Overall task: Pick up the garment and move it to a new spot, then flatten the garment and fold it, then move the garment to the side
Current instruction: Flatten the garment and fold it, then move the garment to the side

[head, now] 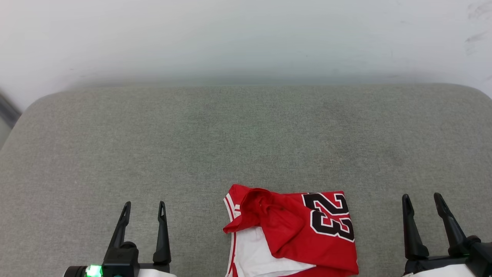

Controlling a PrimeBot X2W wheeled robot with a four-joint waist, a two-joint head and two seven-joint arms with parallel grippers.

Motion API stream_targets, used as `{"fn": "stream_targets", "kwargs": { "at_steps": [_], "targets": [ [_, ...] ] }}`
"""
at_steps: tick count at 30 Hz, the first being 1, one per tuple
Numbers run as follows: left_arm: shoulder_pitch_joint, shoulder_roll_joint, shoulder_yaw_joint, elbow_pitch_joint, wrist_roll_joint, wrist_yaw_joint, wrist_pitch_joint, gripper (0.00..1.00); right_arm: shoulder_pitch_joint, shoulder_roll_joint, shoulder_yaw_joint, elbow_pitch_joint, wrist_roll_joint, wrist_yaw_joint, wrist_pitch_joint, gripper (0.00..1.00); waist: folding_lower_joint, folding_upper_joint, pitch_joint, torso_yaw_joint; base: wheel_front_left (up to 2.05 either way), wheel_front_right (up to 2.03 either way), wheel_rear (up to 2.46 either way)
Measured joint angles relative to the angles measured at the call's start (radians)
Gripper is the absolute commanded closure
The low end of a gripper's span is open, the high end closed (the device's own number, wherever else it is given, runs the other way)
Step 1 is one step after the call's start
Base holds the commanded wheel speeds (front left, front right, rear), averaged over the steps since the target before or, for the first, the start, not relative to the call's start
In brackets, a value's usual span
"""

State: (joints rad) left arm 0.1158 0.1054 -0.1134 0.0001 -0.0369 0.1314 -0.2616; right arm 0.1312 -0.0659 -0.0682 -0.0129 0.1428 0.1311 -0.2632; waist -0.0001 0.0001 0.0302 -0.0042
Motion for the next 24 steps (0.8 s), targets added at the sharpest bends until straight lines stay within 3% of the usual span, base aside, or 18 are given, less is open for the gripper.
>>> {"fn": "stream_targets", "kwargs": {
  "at_steps": [8,12,15,19,24],
  "targets": [
    [0.003,-0.007,0.011,0.0,0.001,-0.008,0.0,0.0,-0.027,-0.005,0.012,-0.025,-0.021,0.0,0.0,0.0,0.0,0.0,-0.004,0.004,0.0,0.0,0.0],
    [0.003,-0.011,0.015,0.0,0.004,-0.013,0.0,0.0,-0.142,-0.061,0.02,-0.058,-0.03,0.0,0.01,0.0,0.0001,0.0,0.005,0.004,0.0,0.0,0.0],
    [0.0,-0.013,0.016,0.001,0.006,-0.014,0.0,0.0,-0.249,-0.138,0.057,-0.071,-0.028,0.0,0.066,0.0,0.0001,0.0,0.016,0.004,0.0,0.0,0.0],
    [-0.01,-0.017,0.015,0.002,0.007,-0.017,0.0,0.0,-0.39,-0.266,0.154,-0.063,0.02,0.0,0.214,0.0,0.0001,0.0,0.033,0.007,0.0,0.0,0.0],
    [-0.022,-0.021,0.014,0.003,0.007,-0.019,0.0,0.0,-0.496,-0.414,0.315,-0.008,0.233,0.0,0.537,0.0,0.0001,0.0,0.052,0.013,0.0,0.0,0.0]
  ]
}}
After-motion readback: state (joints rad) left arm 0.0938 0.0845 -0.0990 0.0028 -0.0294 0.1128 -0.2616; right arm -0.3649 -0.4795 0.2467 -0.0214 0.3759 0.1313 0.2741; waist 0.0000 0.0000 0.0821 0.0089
